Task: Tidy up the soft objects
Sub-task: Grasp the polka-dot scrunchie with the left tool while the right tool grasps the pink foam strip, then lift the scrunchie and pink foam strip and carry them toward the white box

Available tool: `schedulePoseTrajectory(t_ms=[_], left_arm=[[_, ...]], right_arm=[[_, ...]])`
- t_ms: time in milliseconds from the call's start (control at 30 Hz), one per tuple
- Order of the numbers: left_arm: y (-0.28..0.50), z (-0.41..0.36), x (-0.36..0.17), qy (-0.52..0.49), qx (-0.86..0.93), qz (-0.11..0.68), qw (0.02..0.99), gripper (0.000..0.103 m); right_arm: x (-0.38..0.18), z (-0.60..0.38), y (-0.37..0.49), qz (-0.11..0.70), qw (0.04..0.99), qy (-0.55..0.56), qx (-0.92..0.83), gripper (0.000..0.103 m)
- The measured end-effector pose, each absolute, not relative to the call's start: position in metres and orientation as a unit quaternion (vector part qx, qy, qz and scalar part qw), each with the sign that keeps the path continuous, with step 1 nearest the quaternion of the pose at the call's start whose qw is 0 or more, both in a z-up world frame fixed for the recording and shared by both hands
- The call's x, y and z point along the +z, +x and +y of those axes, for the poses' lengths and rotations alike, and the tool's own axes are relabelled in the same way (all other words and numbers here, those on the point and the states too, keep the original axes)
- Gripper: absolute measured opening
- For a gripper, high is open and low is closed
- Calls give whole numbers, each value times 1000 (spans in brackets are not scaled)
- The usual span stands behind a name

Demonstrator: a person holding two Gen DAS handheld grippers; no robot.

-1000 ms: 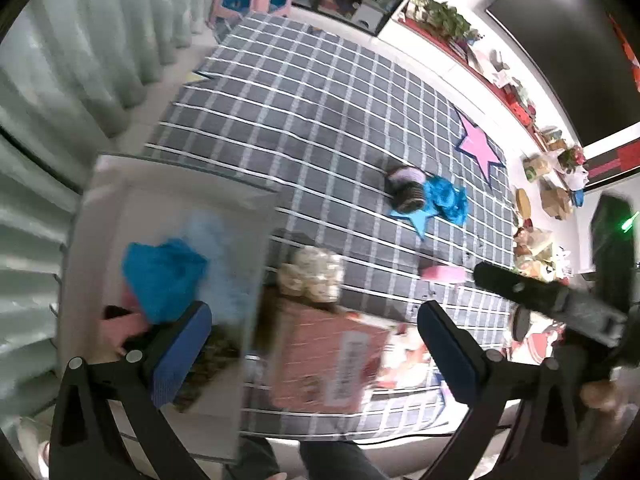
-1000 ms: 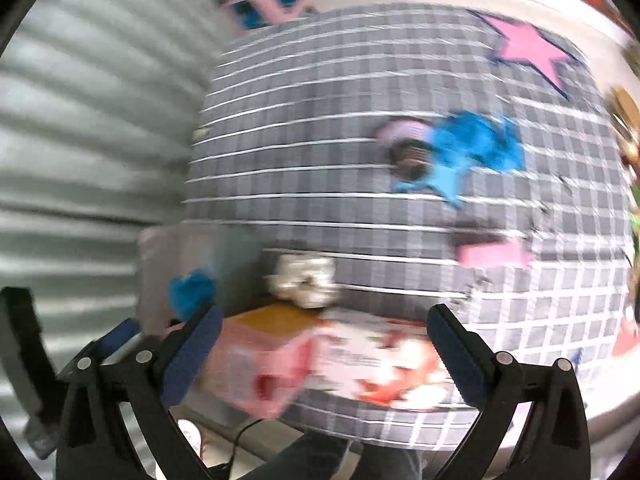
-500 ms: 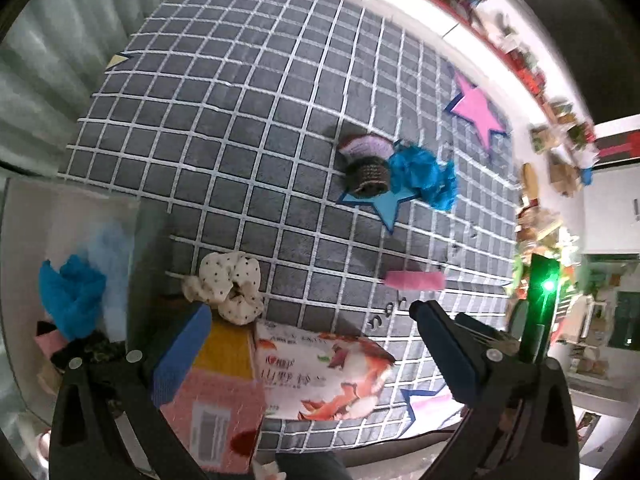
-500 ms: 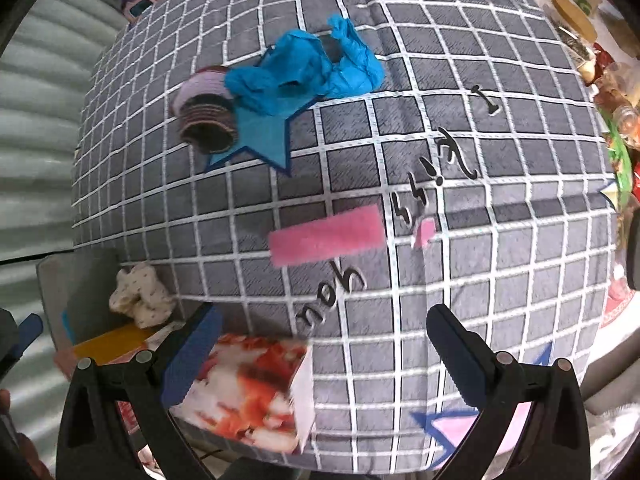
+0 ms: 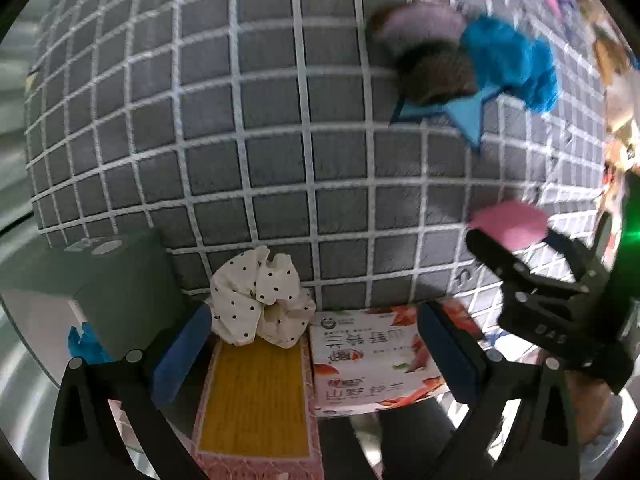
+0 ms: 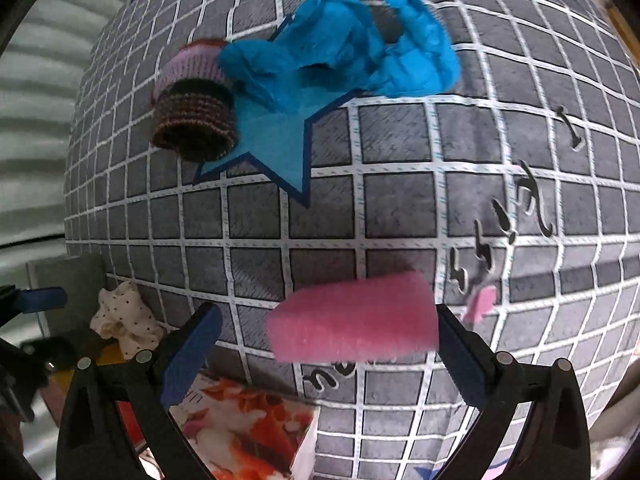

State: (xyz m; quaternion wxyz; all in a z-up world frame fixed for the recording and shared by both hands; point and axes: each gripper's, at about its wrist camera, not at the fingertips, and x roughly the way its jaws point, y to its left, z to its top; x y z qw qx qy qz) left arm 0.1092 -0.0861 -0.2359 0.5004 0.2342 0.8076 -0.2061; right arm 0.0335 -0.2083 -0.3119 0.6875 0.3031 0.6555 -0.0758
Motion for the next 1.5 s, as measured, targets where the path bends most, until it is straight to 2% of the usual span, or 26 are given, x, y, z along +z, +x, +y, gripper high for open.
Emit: schedulePoseTrajectory(t_ms=[300, 400, 433, 600, 700, 733, 767, 833, 933, 1033, 1300, 1500], left_arm=[[99, -65, -275, 246, -168, 846, 442, 103], [98, -58, -283, 247, -156, 853, 433, 103], [97, -55, -286, 250, -152, 853, 431, 103], [83, -45, -297, 273, -151, 854, 417, 101], [75, -43, -303, 271, -153, 855, 415, 92], [73, -41, -303, 263, -159, 857, 414, 81], [75, -41, -305, 258, -162, 857, 416, 74], [75, -38, -303, 246, -169, 859, 417, 49], [80, -40, -297, 236, -180, 859, 418, 34], [85, -38, -282, 233, -193, 851, 429, 28], [104, -49, -232, 208, -235, 817, 484, 28], [97, -58, -176, 214, -281, 751, 557, 28]], right_arm=[[-319, -202, 43, 662, 679, 307, -79, 103], [-319, -209, 38, 662, 675, 313, -89, 78], [-317, -210, 37, 661, 678, 308, -95, 76], [-317, -228, 28, 656, 673, 332, -84, 75], [-311, -240, 20, 647, 672, 350, -80, 76], [-309, -243, 14, 643, 673, 356, -79, 76], [-306, -247, 8, 641, 674, 359, -79, 76], [-300, -252, 3, 635, 677, 365, -78, 76], [-292, -257, -6, 625, 679, 377, -78, 76], [-273, -253, -8, 618, 680, 386, -80, 76], [-253, -250, -25, 603, 688, 393, -92, 76], [-239, -250, -37, 596, 694, 387, -112, 76]])
